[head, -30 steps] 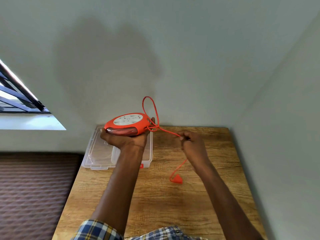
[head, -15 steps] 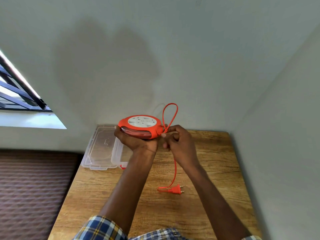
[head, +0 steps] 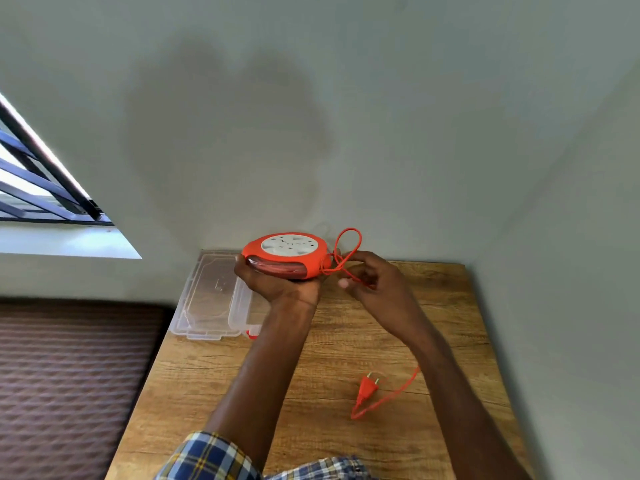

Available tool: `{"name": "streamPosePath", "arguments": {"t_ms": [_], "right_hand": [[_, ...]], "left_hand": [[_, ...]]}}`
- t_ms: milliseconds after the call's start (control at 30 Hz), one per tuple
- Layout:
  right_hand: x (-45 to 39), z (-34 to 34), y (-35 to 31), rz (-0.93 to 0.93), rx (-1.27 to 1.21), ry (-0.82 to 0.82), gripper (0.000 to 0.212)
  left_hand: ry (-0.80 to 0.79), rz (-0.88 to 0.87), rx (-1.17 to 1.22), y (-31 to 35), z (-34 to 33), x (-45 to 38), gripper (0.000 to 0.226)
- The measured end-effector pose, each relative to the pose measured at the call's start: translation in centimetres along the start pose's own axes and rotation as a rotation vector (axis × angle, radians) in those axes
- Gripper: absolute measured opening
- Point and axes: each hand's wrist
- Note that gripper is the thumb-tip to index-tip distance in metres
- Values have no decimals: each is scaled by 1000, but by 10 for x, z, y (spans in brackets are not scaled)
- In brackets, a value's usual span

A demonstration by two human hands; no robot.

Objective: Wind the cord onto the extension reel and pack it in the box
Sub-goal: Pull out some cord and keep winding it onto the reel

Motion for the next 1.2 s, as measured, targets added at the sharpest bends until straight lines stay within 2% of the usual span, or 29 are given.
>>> {"name": "streamPosePath", "arguments": {"t_ms": [167,300,467,600,733,867,967,1000,1067,1100,1200], "right_hand": [[-4,-12,-5,60,-271,215,13],[3,12,7,43,-173,187,15],[7,24,16,-23,53,269,19],[8,20,5,-5,-159,39,45],[11,18,4,-7,-227,-145,52],[10,16,-1,-48,-620,-154,55],[10,19,-7,-82,-891,-308,51],[11,21,-9,-100,-934,-347,60],[12,24,-12,-136,-919,-363,80],[11,23,-14,-155,-843,-333,82],[9,16,-18,-201,-607,-199,61]], "left_hand": [[-8,42,-29,-6,-1,5,86],[2,47,-10,2,-3,1,84],[13,90,-21,0,-2,-1,85],[38,99,-46,-5,-2,1,84],[29,86,-12,-4,-3,0,83],[19,91,-43,-6,-7,4,83],[27,92,-53,-6,-9,6,84],[29,90,-55,-6,-9,7,84],[28,88,-58,-6,-8,7,84],[26,91,-59,-6,-8,8,85],[19,107,-49,-8,-7,9,85]]}}
Point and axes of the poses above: each hand's wrist, its own x-axis away from the middle knuckle, its own z-axis out of the back of the hand, y = z × x, and after that the axes turned 11 degrees about -y, right-handed
